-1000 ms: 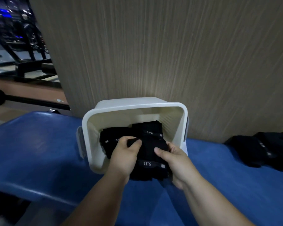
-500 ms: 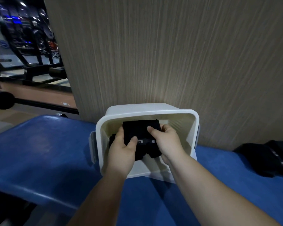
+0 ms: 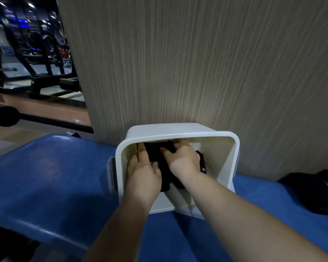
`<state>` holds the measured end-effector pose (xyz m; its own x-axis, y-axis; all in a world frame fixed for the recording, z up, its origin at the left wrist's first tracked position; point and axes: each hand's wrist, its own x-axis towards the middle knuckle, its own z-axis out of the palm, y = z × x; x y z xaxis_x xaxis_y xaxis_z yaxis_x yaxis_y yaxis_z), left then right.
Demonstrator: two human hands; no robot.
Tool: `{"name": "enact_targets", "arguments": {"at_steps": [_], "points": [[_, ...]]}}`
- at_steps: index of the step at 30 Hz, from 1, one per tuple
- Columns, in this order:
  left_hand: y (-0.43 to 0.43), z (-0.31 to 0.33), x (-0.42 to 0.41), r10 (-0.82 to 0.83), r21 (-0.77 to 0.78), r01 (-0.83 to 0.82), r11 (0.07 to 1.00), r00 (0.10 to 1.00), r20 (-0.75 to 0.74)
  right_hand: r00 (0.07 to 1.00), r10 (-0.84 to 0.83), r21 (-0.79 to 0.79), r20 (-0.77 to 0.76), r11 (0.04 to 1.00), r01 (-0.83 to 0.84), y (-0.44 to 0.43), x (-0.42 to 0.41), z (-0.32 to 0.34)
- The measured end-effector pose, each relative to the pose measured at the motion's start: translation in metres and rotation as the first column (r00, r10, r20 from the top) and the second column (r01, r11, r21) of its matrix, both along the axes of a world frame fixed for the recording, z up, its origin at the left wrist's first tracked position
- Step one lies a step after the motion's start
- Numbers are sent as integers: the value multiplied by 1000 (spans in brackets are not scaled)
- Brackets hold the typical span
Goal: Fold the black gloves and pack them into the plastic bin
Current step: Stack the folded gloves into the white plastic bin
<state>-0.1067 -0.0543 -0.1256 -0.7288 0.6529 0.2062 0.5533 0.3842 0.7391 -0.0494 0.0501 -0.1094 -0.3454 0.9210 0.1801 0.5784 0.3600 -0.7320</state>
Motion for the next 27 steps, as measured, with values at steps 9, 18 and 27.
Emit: {"name": "enact_targets", "arguments": {"at_steps": [9,18,27], "points": [[9,-10,-7,24,-89,-29,996,998,-49,992,52,13,111,998,-54,5,-5,-14],[12,-15,-10,48,-44,-53,998,993,-108,932,279,144,233,938,-317,7,13,-18],[12,-22,-12,-39,-121,-5,993,935,-353,907,301,185,296,913,-363,4,21,-23]]}}
